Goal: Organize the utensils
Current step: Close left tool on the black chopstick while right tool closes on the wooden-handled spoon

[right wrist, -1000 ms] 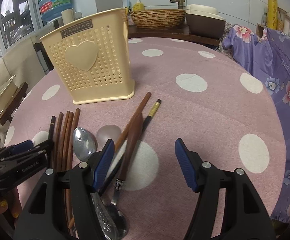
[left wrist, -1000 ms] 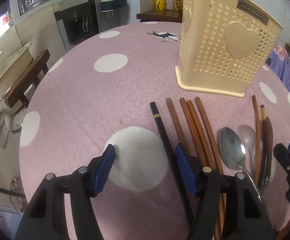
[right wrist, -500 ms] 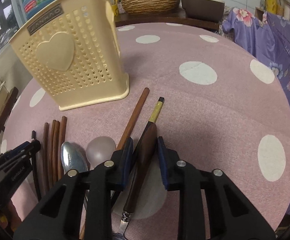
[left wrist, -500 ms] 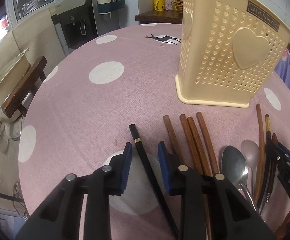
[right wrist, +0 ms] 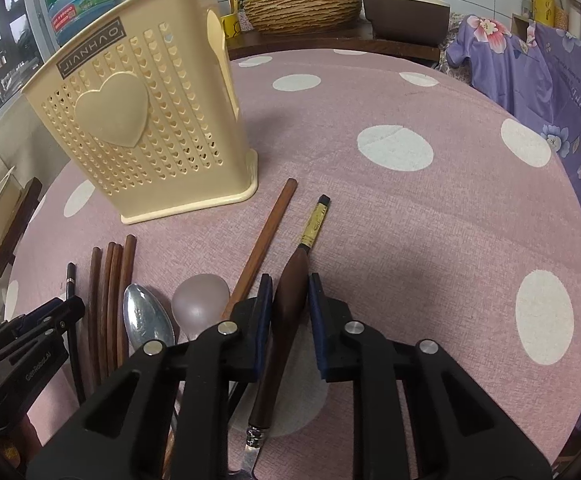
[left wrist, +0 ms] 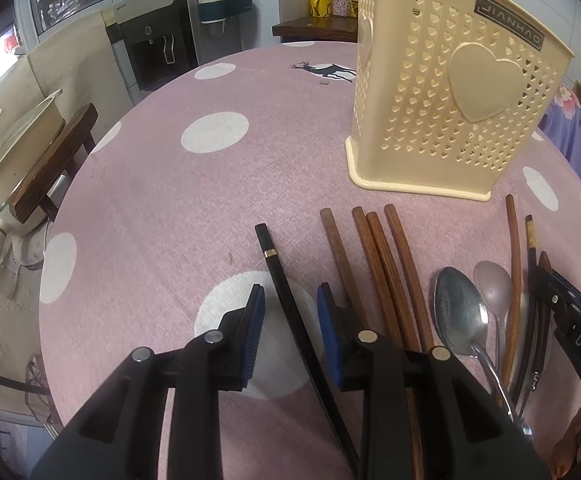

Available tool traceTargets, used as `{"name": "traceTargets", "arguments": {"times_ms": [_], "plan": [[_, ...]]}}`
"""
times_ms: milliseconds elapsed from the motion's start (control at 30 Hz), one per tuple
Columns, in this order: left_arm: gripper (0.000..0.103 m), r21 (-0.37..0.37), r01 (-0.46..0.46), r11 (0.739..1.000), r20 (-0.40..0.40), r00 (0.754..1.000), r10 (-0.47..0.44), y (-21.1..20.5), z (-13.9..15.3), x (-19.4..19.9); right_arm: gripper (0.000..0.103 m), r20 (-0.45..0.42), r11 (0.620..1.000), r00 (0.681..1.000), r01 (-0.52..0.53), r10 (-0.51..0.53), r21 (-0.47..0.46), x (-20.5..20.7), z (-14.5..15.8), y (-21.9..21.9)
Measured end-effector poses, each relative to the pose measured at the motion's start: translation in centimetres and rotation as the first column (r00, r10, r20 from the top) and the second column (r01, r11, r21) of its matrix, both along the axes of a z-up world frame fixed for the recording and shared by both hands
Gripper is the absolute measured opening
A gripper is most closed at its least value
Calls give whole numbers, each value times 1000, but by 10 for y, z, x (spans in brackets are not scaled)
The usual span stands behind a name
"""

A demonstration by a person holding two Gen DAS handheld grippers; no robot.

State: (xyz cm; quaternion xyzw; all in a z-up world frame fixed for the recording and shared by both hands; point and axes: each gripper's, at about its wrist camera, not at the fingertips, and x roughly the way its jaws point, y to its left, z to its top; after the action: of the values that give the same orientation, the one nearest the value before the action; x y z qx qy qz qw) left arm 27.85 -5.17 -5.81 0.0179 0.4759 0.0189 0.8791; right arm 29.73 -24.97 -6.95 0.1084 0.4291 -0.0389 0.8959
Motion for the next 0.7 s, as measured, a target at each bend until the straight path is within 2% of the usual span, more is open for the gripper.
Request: {"name": "traceTargets", "arguments": {"times_ms": [167,333,400,700], "plan": [[28,7,-20,1000,13,1000,20,-4,-1,-6,19,4,1000,1000,0,0,9,-1,0,-1],[12,10,-14,1000,10,1000,14,-8,0,-1,18,31,1000,999,8,-8,3,-4,3,-5],[10,-1,-25,1000,8,1000,25,-6,0,3,17,49,1000,999,10,-10,-7,-6,7,-6],[8,-41,-47,998,7,999,48,6,2,20,16,114,1000,993,15,-17,13,-12,21,-18]]}}
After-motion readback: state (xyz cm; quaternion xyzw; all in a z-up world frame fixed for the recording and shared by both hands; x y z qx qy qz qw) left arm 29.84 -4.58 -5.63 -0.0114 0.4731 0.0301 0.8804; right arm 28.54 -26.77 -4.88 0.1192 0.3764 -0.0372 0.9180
